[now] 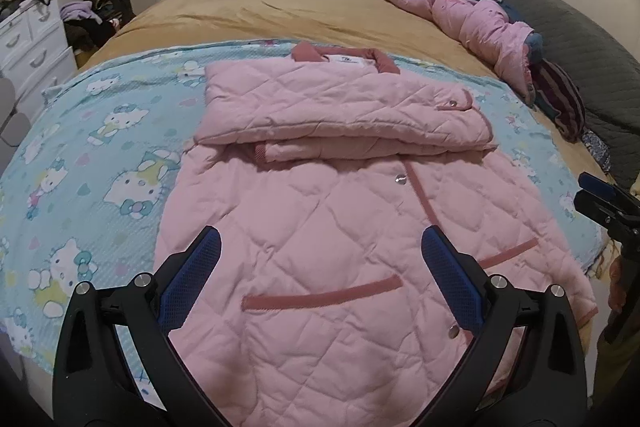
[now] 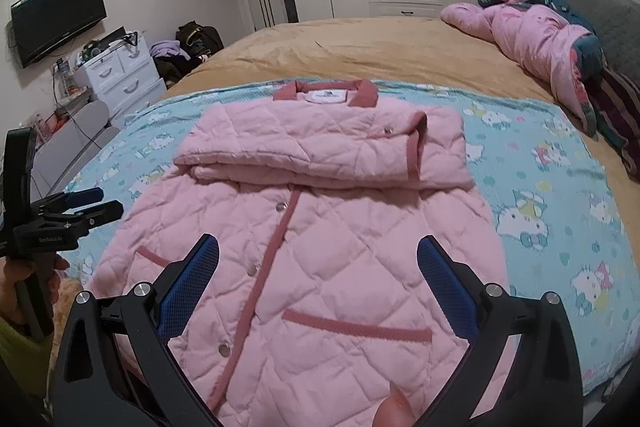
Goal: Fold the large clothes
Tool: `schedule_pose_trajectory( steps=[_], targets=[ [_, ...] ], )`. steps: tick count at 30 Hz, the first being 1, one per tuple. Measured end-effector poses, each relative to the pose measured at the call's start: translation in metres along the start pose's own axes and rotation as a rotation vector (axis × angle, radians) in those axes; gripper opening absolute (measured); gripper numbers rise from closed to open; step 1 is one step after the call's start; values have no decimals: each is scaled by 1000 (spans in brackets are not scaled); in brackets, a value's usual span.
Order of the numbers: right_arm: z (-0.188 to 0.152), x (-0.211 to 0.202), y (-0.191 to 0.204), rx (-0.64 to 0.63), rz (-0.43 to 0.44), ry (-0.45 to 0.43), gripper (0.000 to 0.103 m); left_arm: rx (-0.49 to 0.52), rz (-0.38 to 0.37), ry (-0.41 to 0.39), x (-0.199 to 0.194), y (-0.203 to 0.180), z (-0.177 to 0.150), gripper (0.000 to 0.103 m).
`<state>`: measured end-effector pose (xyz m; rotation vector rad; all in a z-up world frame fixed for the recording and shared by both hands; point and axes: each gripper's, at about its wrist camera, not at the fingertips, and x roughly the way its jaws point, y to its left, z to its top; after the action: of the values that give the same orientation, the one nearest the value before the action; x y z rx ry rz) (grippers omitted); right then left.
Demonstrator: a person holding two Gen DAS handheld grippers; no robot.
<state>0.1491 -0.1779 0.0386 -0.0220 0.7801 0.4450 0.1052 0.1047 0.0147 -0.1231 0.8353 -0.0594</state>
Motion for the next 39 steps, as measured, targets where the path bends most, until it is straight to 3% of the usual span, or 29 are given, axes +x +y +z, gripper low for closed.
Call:
schedule_pose_trajectory(
  steps=[13, 27, 39],
  targets=[
    [-56, 3, -33, 48, -45, 93, 99, -53, 57, 59, 8, 35, -42, 94],
    [-88, 0, -58, 89, -86, 135, 99, -105, 129, 108, 0, 85, -79, 94],
    [-101, -7, -71, 120, -98, 143, 99, -151, 79, 176, -4, 106, -111, 94]
  ],
)
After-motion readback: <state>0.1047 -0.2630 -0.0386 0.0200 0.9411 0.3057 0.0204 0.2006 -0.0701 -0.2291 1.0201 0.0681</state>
